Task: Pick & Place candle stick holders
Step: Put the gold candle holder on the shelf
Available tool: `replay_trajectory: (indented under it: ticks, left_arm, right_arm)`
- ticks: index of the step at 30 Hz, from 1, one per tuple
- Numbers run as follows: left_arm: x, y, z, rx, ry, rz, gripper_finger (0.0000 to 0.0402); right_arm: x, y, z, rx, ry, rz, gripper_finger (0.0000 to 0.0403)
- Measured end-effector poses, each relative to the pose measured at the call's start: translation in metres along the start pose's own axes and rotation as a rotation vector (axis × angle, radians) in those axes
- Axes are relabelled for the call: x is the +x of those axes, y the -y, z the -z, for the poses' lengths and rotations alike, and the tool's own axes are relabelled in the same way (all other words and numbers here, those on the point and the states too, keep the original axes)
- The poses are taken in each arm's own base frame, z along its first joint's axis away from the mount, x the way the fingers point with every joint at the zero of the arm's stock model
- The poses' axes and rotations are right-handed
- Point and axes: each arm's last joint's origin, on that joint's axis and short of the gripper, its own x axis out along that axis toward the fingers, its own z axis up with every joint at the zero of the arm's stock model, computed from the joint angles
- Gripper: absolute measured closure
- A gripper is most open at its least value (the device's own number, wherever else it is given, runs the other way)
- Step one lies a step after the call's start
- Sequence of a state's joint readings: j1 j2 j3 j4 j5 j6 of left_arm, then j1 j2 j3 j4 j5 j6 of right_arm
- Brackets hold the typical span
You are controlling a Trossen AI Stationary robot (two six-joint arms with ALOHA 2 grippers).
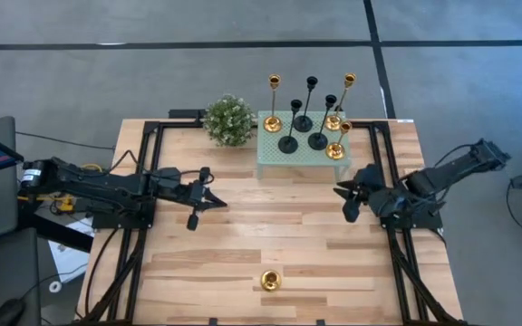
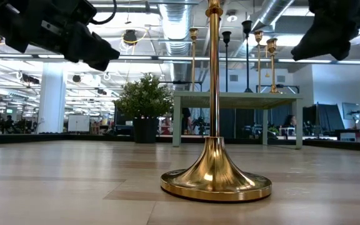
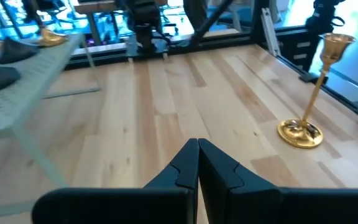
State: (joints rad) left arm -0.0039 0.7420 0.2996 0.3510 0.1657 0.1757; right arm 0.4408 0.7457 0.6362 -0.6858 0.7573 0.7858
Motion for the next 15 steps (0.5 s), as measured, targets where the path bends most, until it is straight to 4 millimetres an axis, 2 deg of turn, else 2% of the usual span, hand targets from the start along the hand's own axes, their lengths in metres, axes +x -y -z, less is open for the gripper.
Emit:
replay_trajectory:
  ticks: [6,15]
  left_arm:
    - [0.024,0.007,0.008,0.044,0.019,0.045,0.0394]
    - [0.053,0.015,0.030,0.080,0.018,0.171,0.0394]
  right_arm:
    - [0.007,-0.012,0.021,-0.027,0.129,0.019,0.0305]
    - [0.016,-0.025,0.055,-0.086,0.194,0.018,0.0305]
